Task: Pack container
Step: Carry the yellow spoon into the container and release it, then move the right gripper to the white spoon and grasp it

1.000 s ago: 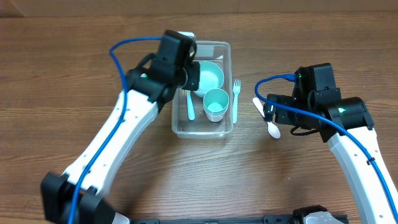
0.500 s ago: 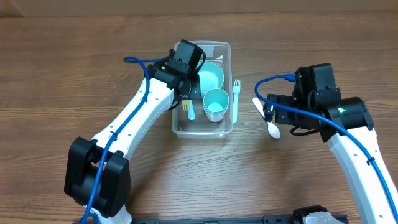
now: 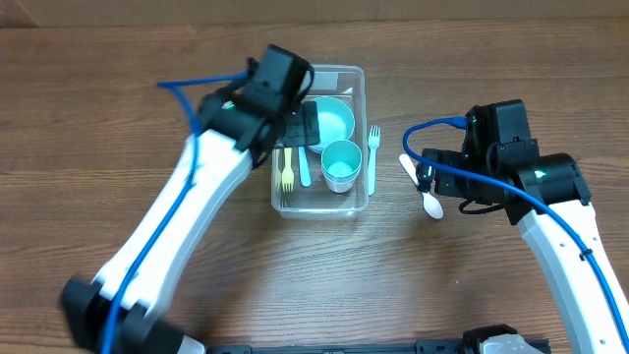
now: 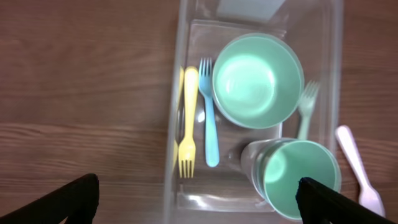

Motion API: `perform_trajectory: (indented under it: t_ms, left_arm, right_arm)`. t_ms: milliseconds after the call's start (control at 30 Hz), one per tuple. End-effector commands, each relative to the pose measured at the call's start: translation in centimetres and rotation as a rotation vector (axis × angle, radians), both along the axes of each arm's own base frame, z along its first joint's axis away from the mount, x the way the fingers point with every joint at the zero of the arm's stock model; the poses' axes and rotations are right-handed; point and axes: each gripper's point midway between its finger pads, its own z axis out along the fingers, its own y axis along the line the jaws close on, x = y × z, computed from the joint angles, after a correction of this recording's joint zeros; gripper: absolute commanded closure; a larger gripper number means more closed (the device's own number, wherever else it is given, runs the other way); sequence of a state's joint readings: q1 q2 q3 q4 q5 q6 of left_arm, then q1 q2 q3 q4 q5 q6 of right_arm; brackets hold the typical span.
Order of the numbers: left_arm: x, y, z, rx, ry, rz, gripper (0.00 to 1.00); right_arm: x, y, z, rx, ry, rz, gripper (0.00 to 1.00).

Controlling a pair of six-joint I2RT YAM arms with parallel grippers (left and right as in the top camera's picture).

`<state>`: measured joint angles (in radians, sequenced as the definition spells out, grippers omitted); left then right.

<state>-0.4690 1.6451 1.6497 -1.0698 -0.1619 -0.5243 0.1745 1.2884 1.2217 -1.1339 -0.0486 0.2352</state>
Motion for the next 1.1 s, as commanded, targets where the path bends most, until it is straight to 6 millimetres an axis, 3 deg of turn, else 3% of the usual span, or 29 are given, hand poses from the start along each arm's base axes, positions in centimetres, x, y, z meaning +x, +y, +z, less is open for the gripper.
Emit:
perform_trajectory:
  t_ms: [0,100,267,667,967,1067]
  left_arm:
    - [-2.2,4.1,5.2,0.04,-0.098,0.03,0.0]
    - [-5.0,7.7,6.0,0.089,-0.075,0.007,0.0]
    - [-9.1,6.5,4.1,0.128,-0.034,-0.395,0.0]
    - [-8.1,6.3,0.8,0.149,0.075,-0.403,0.0]
    - [-7.9,6.2,0.5,0.151,0.085,-0.403,0.0]
    - [-7.8,6.2,0.6,0.15,0.077,-0.403,0.0]
  right_arm:
    - [0.1,0.0,0.3,0.007,-0.015,0.0,0.0]
    - [0.1,0.0,0.3,0.007,-0.015,0.0,0.0]
    - [0.1,0.0,0.3,0.007,-0.015,0.0,0.0]
    - [0.1,0.0,0.3,0.007,-0.015,0.0,0.0]
    - [0.7,0.1,0.6,0.011,-0.039,0.0,0.0]
    - [1.7,0.3,1.2,0.02,-0.086,0.0,0.0]
